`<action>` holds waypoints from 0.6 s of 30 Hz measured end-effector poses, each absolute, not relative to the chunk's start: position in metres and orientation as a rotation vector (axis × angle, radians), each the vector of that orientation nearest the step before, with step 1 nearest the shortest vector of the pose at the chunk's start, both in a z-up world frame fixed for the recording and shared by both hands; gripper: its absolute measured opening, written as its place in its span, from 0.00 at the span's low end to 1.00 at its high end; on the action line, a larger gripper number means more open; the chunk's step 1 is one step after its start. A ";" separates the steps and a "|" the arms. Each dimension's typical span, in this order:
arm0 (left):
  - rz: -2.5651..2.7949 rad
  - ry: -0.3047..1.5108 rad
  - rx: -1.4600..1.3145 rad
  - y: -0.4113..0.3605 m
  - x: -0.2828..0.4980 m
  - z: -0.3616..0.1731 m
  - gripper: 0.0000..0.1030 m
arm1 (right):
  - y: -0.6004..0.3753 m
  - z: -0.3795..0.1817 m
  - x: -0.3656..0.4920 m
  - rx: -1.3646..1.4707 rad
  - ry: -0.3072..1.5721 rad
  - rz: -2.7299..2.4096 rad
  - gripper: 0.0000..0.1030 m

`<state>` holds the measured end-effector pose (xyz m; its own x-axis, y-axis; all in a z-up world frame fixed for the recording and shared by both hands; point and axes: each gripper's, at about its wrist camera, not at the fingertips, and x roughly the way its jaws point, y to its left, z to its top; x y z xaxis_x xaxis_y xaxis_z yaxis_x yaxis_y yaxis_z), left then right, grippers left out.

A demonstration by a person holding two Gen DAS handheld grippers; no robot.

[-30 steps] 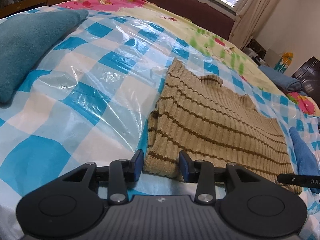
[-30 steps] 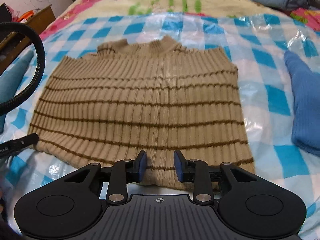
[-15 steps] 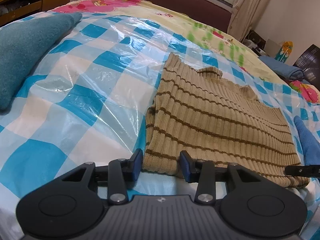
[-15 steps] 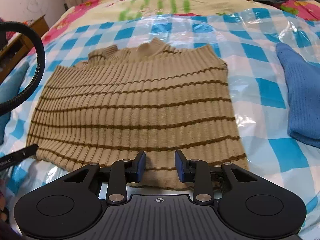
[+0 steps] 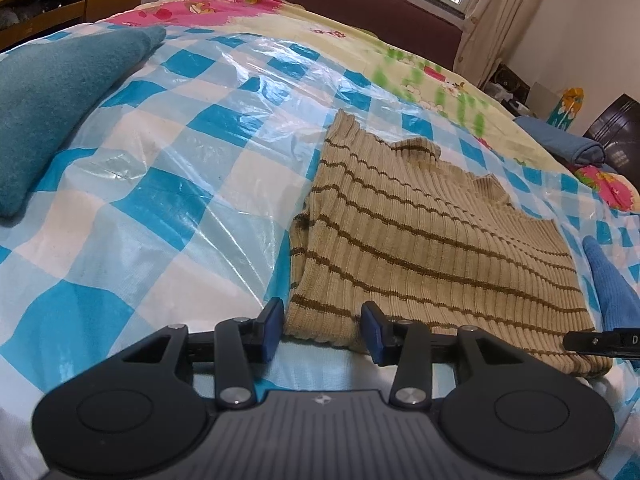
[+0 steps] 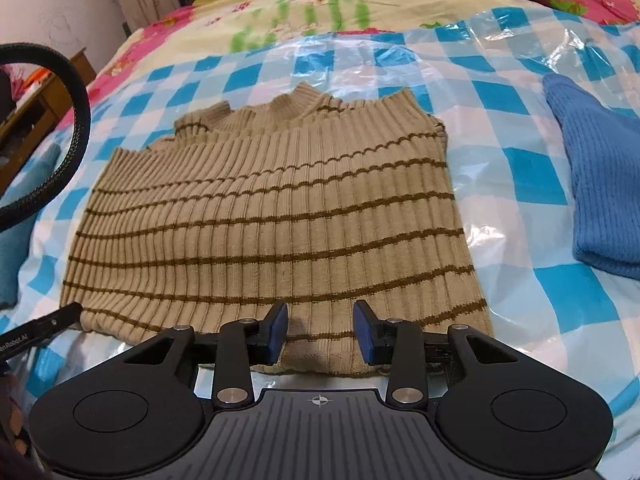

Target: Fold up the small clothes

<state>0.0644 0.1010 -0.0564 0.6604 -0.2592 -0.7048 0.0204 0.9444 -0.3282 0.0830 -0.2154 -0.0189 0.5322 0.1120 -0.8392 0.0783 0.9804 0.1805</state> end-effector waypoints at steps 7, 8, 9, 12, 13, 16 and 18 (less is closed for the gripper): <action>-0.162 0.824 -0.344 0.105 0.063 -0.056 0.46 | -0.178 0.005 0.103 0.168 0.985 0.123 0.35; -0.161 0.822 -0.348 0.106 0.063 -0.056 0.46 | -0.168 0.008 0.109 0.157 0.984 0.148 0.35; -0.160 0.818 -0.351 0.106 0.062 -0.055 0.46 | -0.156 0.010 0.117 0.147 0.987 0.176 0.35; -0.167 0.811 -0.356 0.107 0.061 -0.055 0.47 | -0.117 0.014 0.143 0.125 1.012 0.244 0.37; -0.169 0.812 -0.359 0.107 0.062 -0.055 0.48 | -0.103 0.014 0.153 0.118 1.022 0.264 0.38; -0.186 0.822 -0.373 0.108 0.063 -0.057 0.51 | -0.063 0.015 0.181 0.080 1.035 0.298 0.44; -0.197 0.824 -0.382 0.109 0.064 -0.058 0.53 | -0.038 0.013 0.197 0.059 1.048 0.306 0.46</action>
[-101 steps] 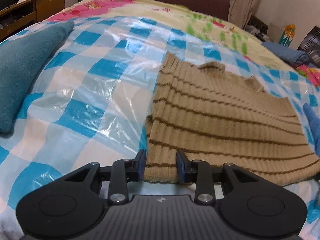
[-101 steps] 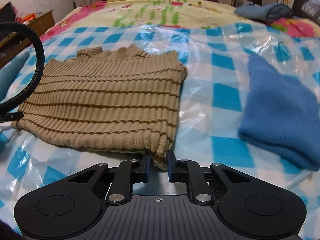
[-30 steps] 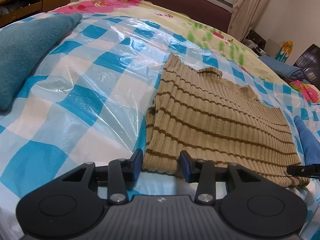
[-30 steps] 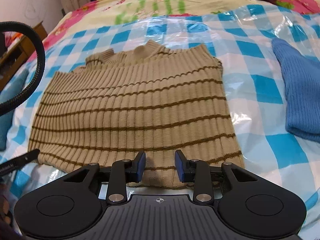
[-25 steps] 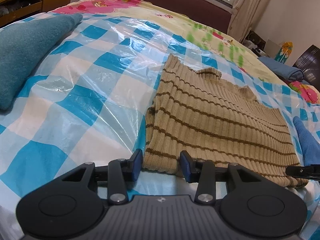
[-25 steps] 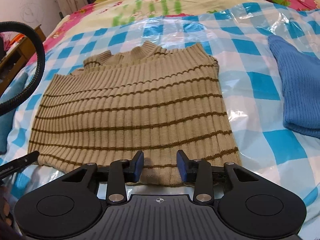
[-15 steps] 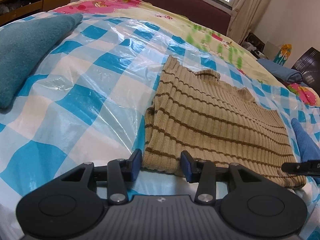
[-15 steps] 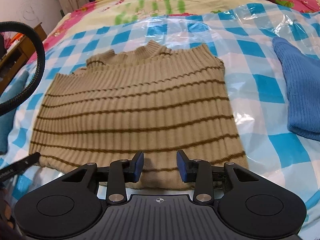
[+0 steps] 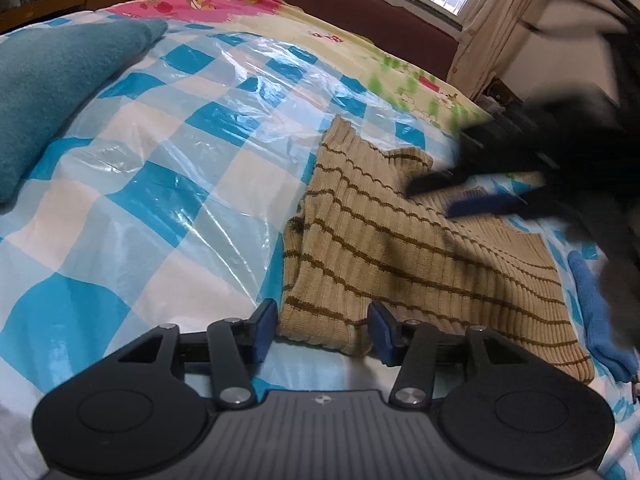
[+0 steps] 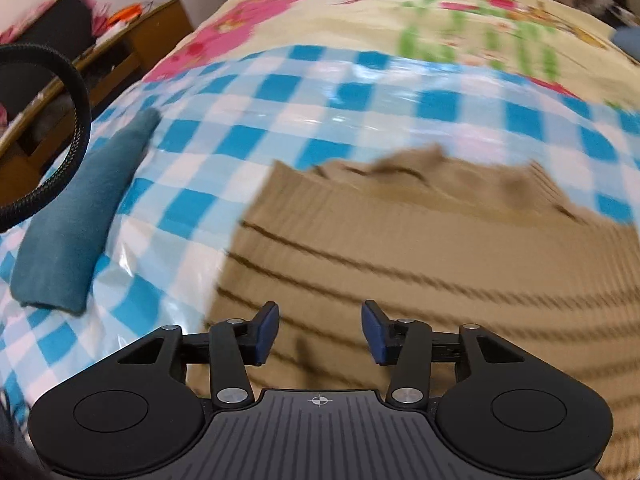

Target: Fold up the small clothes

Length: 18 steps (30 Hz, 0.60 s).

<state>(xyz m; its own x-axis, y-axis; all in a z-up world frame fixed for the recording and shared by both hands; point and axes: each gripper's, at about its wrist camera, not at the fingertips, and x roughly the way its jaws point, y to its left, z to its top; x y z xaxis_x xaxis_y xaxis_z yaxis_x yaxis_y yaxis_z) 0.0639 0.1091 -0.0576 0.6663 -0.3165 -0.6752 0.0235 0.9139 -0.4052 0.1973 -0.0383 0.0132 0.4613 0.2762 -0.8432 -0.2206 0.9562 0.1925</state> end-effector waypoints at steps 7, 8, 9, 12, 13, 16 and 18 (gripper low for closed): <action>-0.239 0.823 -0.424 0.113 0.065 -0.059 0.60 | 0.018 -0.012 0.241 -0.034 1.135 0.257 0.53; -0.248 0.822 -0.421 0.112 0.065 -0.059 0.60 | 0.023 -0.015 0.244 -0.055 1.140 0.249 0.55; -0.260 0.820 -0.422 0.111 0.065 -0.059 0.60 | 0.026 -0.018 0.246 -0.071 1.143 0.242 0.58; -0.288 0.819 -0.426 0.110 0.065 -0.058 0.60 | 0.030 -0.021 0.250 -0.074 1.152 0.226 0.60; -0.298 0.816 -0.431 0.110 0.065 -0.058 0.60 | 0.031 -0.019 0.250 -0.071 1.146 0.227 0.60; -0.319 0.812 -0.441 0.110 0.065 -0.058 0.60 | 0.036 -0.019 0.253 -0.095 1.154 0.225 0.61; -0.319 0.811 -0.433 0.109 0.065 -0.058 0.59 | 0.042 -0.026 0.257 -0.140 1.171 0.207 0.62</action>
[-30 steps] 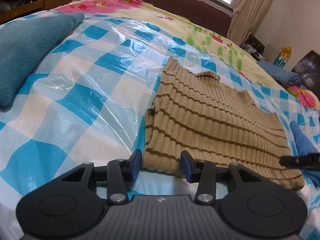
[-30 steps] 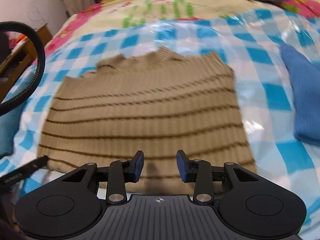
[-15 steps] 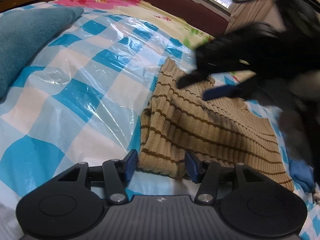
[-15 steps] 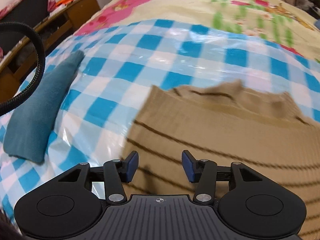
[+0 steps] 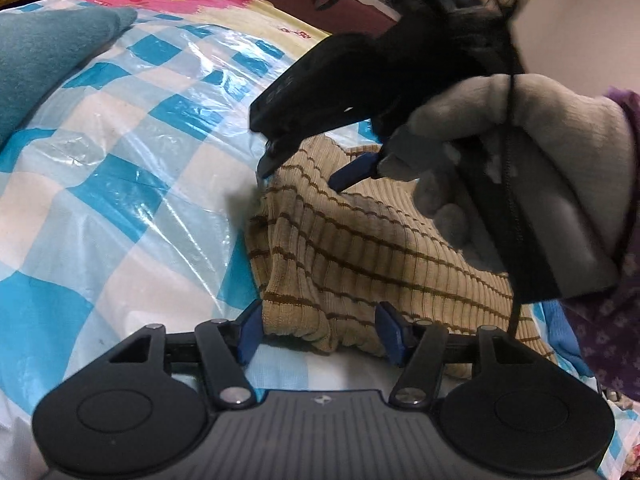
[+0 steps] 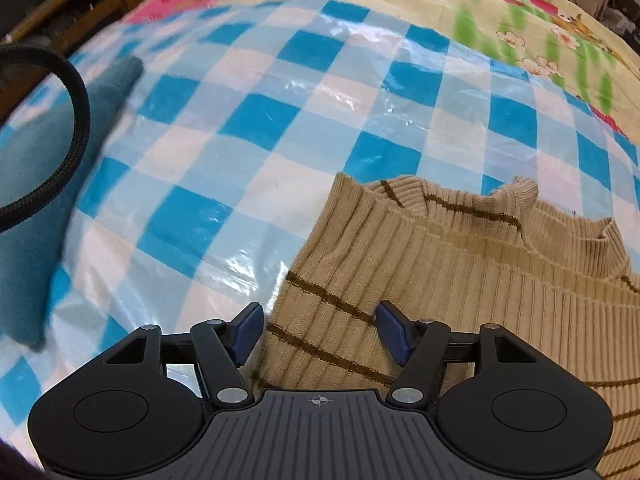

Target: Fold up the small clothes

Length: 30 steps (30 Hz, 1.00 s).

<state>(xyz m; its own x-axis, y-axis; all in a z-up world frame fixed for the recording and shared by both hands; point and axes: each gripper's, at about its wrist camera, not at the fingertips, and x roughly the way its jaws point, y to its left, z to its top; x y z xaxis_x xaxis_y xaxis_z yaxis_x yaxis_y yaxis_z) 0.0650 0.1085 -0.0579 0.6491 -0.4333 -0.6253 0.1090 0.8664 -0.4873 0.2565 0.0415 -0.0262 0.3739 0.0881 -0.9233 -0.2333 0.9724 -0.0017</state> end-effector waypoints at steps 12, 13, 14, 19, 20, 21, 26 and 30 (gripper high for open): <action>-0.350 0.779 -0.419 0.107 0.063 -0.054 0.53 | 0.028 -0.030 0.254 -0.148 1.174 0.227 0.31; -0.348 0.778 -0.415 0.107 0.063 -0.055 0.51 | 0.027 -0.028 0.253 -0.135 1.170 0.234 0.29; -0.343 0.777 -0.407 0.107 0.063 -0.055 0.47 | 0.024 -0.025 0.251 -0.121 1.164 0.243 0.23; -0.347 0.754 -0.357 0.100 0.059 -0.051 0.32 | 0.001 -0.006 0.244 -0.038 1.125 0.274 0.16; -0.357 0.750 -0.347 0.097 0.059 -0.050 0.29 | -0.005 -0.003 0.243 -0.018 1.117 0.277 0.16; -0.374 0.746 -0.334 0.093 0.057 -0.049 0.28 | -0.014 0.001 0.241 0.008 1.109 0.281 0.15; -0.436 0.748 -0.249 0.065 0.055 -0.035 0.22 | -0.062 0.020 0.229 0.133 1.062 0.301 0.12; -0.503 0.757 -0.243 0.038 0.062 -0.019 0.21 | -0.111 0.034 0.216 0.242 1.016 0.304 0.10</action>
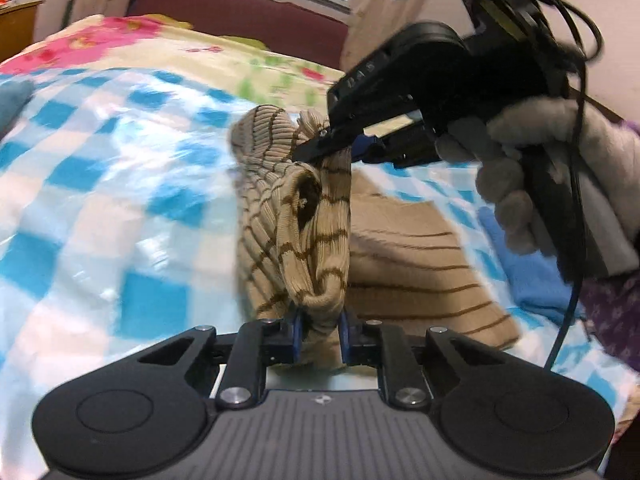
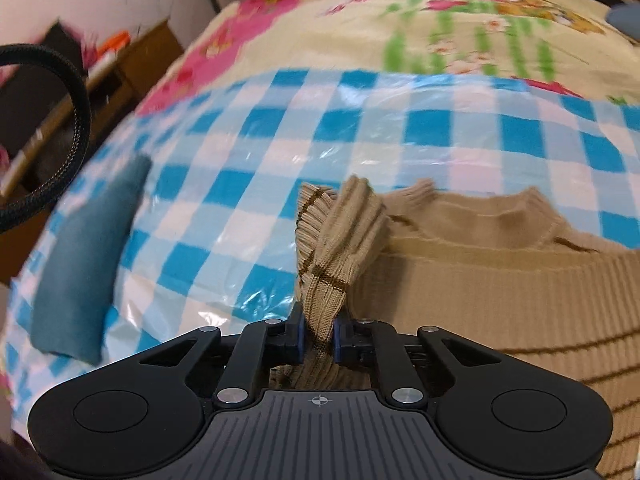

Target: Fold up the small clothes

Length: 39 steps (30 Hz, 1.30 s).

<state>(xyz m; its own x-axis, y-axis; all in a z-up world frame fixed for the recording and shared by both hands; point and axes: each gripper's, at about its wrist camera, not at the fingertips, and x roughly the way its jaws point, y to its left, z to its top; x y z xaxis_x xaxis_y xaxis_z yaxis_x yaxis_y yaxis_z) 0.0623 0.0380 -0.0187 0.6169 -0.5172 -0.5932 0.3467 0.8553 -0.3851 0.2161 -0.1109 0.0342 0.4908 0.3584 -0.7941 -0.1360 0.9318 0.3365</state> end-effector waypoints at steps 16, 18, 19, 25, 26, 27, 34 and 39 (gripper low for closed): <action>-0.652 0.868 -0.086 -0.059 0.053 -0.036 0.21 | -0.250 -0.001 0.187 0.525 0.968 0.276 0.10; -0.626 0.889 -0.109 -0.046 0.046 -0.041 0.21 | -0.240 -0.005 0.189 0.520 0.981 0.286 0.14; -0.614 0.889 -0.125 -0.041 0.045 -0.040 0.21 | -0.235 -0.005 0.190 0.503 0.982 0.287 0.14; -0.583 0.812 -0.212 -0.011 0.059 -0.025 0.21 | -0.191 0.006 0.216 0.381 1.004 0.261 0.14; -0.580 0.789 -0.210 -0.006 0.061 -0.021 0.21 | -0.183 0.006 0.221 0.352 1.014 0.252 0.14; -0.578 0.768 -0.215 -0.001 0.062 -0.018 0.21 | -0.174 0.006 0.226 0.315 1.025 0.232 0.14; -0.535 0.767 -0.351 0.044 0.067 -0.028 0.22 | -0.139 -0.005 0.243 0.324 1.122 0.264 0.14; -0.434 0.718 -0.429 0.102 0.064 -0.025 0.25 | -0.092 0.008 0.245 0.494 1.130 0.497 0.14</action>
<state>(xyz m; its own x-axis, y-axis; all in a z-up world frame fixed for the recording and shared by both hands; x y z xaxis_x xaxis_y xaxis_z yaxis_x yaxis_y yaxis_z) 0.0639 0.1018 -0.0253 0.6737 -0.5151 -0.5299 0.2293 0.8273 -0.5128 0.2447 -0.0915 0.0082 0.3440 0.6036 -0.7193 -0.1226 0.7883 0.6029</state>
